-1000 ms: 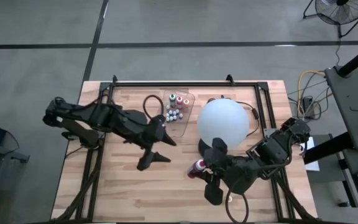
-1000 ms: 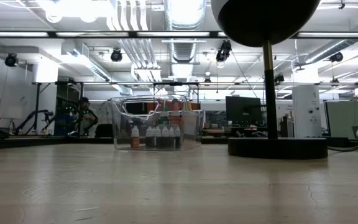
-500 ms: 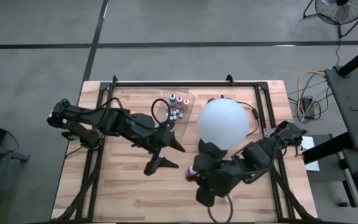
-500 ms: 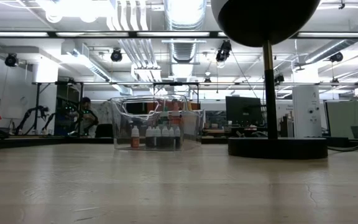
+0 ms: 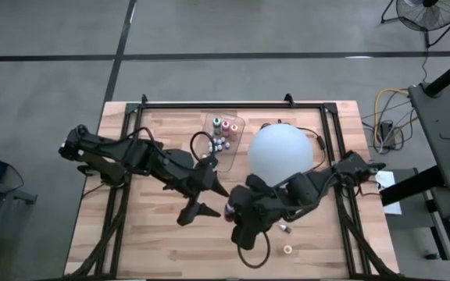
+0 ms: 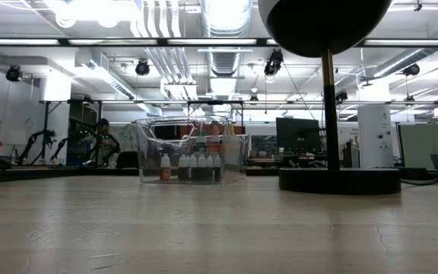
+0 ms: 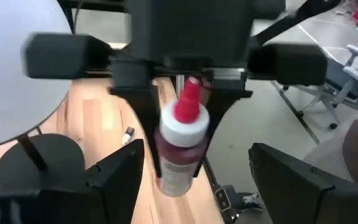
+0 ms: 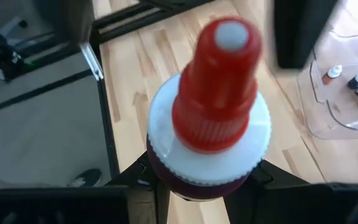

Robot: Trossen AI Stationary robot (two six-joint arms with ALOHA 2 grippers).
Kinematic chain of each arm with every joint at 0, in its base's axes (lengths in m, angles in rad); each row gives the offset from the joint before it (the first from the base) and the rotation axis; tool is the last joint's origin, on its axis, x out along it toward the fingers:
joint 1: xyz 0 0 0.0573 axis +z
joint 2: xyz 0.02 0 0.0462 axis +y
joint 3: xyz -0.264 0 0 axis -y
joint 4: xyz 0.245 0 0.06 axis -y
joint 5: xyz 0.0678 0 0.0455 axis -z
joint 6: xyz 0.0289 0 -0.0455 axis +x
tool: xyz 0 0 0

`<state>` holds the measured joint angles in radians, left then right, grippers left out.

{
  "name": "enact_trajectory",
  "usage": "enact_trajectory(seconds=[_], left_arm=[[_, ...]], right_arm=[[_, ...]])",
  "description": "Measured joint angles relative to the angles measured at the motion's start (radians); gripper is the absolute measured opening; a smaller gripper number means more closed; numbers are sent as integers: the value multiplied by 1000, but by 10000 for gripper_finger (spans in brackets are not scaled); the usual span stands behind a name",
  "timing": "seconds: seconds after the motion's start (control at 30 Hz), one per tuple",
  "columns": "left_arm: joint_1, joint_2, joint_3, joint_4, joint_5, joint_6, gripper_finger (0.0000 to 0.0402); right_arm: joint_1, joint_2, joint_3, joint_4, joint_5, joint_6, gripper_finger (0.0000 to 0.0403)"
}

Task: Pick & Place food coloring
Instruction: Put the large red food coloring bottle into the transparent bin

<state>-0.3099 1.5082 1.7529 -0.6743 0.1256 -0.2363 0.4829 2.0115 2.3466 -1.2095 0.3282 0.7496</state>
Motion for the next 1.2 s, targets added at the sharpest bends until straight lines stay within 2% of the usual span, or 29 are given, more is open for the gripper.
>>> enact_trajectory(seconds=[0.13,0.37,0.73,1.2], left_arm=[[-1,0,-5,0,-51,-2,261],[-2,-2,-6,5,-164,-28,261],[-9,16,-7,-3,-65,-34,261],[-13,63,-7,-23,-48,-57,254]], right_arm=[[-21,0,-1,39,-43,2,96],[-33,2,-24,89,-41,2,96],[-48,2,-56,118,-61,7,96],[-49,2,-72,126,-78,7,96]])
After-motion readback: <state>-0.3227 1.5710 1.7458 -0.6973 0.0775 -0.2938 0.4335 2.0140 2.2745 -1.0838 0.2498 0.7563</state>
